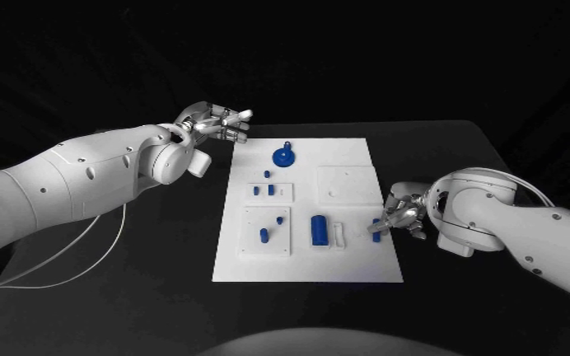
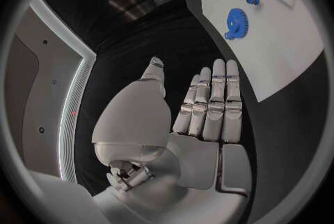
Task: Assemble the parts on the task board
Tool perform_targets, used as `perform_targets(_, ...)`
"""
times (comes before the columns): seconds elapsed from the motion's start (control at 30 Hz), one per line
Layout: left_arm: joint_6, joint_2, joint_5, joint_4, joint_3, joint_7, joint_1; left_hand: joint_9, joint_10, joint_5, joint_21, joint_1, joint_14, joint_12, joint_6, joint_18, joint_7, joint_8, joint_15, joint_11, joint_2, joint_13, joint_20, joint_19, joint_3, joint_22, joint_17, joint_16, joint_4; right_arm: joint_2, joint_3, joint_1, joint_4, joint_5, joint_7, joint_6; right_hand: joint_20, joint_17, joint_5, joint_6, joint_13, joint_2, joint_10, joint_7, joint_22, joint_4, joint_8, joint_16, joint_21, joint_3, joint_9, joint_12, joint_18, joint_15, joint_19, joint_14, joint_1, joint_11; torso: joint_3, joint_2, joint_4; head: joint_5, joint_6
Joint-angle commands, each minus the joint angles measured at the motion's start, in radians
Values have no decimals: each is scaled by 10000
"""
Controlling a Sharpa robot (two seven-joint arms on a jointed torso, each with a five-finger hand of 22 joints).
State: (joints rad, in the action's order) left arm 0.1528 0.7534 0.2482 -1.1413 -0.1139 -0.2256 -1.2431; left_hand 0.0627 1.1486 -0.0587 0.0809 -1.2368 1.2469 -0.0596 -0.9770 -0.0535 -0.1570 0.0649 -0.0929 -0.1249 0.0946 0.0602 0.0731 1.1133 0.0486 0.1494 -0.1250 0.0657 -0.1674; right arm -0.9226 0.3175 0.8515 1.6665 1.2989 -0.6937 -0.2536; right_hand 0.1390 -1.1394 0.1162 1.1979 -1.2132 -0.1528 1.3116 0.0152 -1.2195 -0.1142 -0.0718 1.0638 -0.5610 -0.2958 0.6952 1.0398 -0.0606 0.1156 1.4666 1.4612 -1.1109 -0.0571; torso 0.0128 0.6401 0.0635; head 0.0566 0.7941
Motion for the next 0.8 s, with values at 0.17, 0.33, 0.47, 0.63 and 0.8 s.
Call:
perform_targets(0.17, -55, -12, 11, -4, 5, -81, 17, 14, -44, -31, 53, -14, -61, -6, -19, 57, 19, -10, -34, -3, -50, 15, 72, -34, -19, -19, -10, -20, -34, 111, -246, -106, -107, 891, -622, -328, -81, -24, -59, -100, -15, -34, 43, -1, -15, 208, 78, -9, 62, -153, -79, 27, -39, -65, 447, 4, -58, 23, 3, -1, 2, 18, 20)
perform_targets(0.33, -70, -13, 11, -2, 4, -69, 18, 14, -44, -31, 53, -14, -61, -6, -19, 57, 19, -10, -34, -3, -50, 15, 72, -34, -19, -19, -10, -20, -34, 158, -406, -110, -108, 1056, -630, -442, -74, -38, 201, -97, -34, 10, 40, -15, -29, 746, 81, -6, 68, -304, -167, 41, -27, -56, 449, 2, -225, 9, 1, -2, 0, 35, 31)
perform_targets(0.47, -83, -6, 11, -6, 3, -49, 18, 14, -44, -31, 53, -14, -61, -6, -19, 57, 19, -10, -34, -3, -50, 15, 72, -34, -19, -19, -10, -20, -34, 169, -575, -111, -51, 1113, -635, -535, -70, -50, 658, -84, -38, 107, 11, -25, -45, 1298, 88, -10, 75, -272, -367, 24, -16, -55, 445, -2, -396, 7, 2, 0, 3, 27, 41)
perform_targets(0.63, -87, 1, 11, -11, 2, -38, 18, 14, -44, -31, 53, -14, -61, -6, -19, 57, 19, -10, -34, -3, -50, 15, 72, -34, -19, -19, -10, -20, -34, 194, -707, -112, 72, 1141, -632, -325, -84, -100, 2312, -110, -63, 432, -59, 75, -104, 2288, 94, 8, 47, -313, -1191, 12, -33, -73, 446, -3, -785, 45, 5, 2, 7, 33, 44)
perform_targets(0.8, -86, 7, 11, -20, 1, -35, 19, 14, -44, -31, 53, -14, -61, -6, -19, 57, 19, -10, -34, -3, -50, 15, 72, -34, -19, -19, -10, -20, -34, 221, -739, -112, 144, 945, -624, 151, -126, -126, 3838, -248, -47, 776, -117, 316, -222, 3136, 83, 18, -55, -981, -1668, -44, -103, -117, 441, -14, -576, 116, 6, -1, 1, 56, 36)
